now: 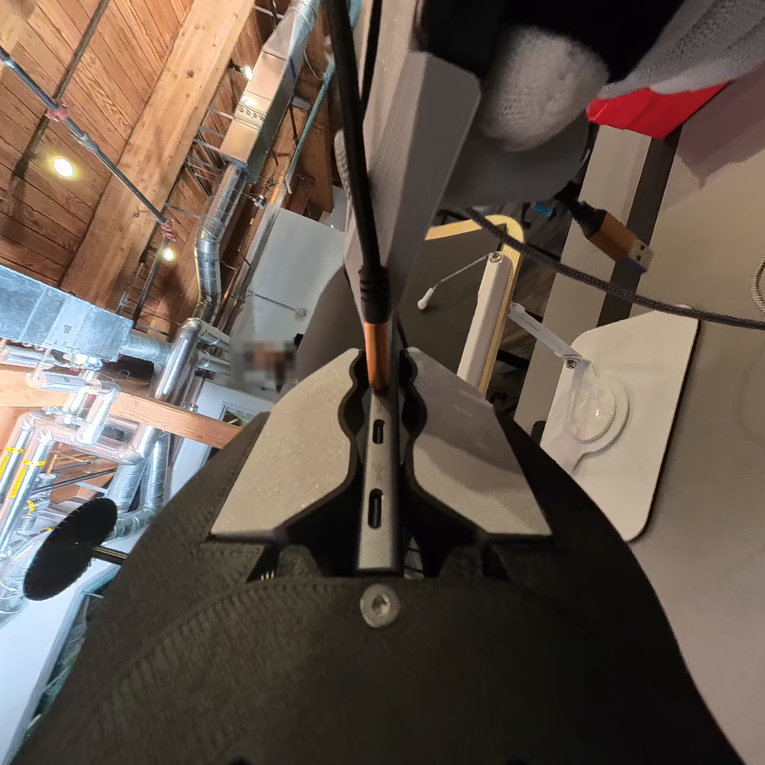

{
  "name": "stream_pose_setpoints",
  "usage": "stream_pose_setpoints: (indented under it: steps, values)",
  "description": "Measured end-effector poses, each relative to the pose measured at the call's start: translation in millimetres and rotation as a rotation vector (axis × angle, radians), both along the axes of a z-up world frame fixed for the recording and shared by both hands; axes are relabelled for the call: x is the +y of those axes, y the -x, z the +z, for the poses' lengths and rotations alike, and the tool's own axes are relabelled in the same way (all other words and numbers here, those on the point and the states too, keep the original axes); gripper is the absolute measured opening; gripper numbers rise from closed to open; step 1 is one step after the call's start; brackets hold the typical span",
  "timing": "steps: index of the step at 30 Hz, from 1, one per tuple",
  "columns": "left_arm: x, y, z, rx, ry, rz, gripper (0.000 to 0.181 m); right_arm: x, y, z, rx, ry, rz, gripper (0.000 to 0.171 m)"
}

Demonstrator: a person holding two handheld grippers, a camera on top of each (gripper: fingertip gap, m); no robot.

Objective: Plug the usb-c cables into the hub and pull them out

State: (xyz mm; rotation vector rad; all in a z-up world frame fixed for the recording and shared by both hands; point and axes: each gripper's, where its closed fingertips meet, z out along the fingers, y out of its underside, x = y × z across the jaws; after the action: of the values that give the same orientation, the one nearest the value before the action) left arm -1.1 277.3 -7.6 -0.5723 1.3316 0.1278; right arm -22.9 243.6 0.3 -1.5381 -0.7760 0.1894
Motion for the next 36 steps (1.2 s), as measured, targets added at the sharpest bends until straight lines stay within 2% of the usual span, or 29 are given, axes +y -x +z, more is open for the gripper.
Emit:
stream_pose_setpoints:
  steps: [5,7,8,11,22,26,36]
  values:
    - [-5,-4,1,-0.01,0.021,-0.024,0.017,1,-2,2,-0.015,-0.02,-0.021,0.006]
    - [-7,-6,1,-0.003,0.05,-0.028,0.03,1,-3,2,-0.038,-0.034,-0.04,0.006]
    - [-10,-7,2,-0.011,0.056,-0.038,0.03,1,-3,3,-0.031,-0.033,-0.037,0.006]
    - [-13,-9,2,-0.011,0.078,-0.045,0.018,0,-4,5,-0.037,-0.041,-0.038,0.006]
    - [-13,-9,8,-0.053,0.099,-0.064,0.016,-2,-4,9,-0.036,-0.077,-0.017,0.006]
    - [-13,-11,5,-0.042,0.164,-0.072,0.017,0,-8,9,-0.025,-0.088,-0.027,0.007]
    - [-19,-7,13,-0.086,0.364,-0.184,0.032,2,-23,18,-0.004,-0.119,-0.06,0.006]
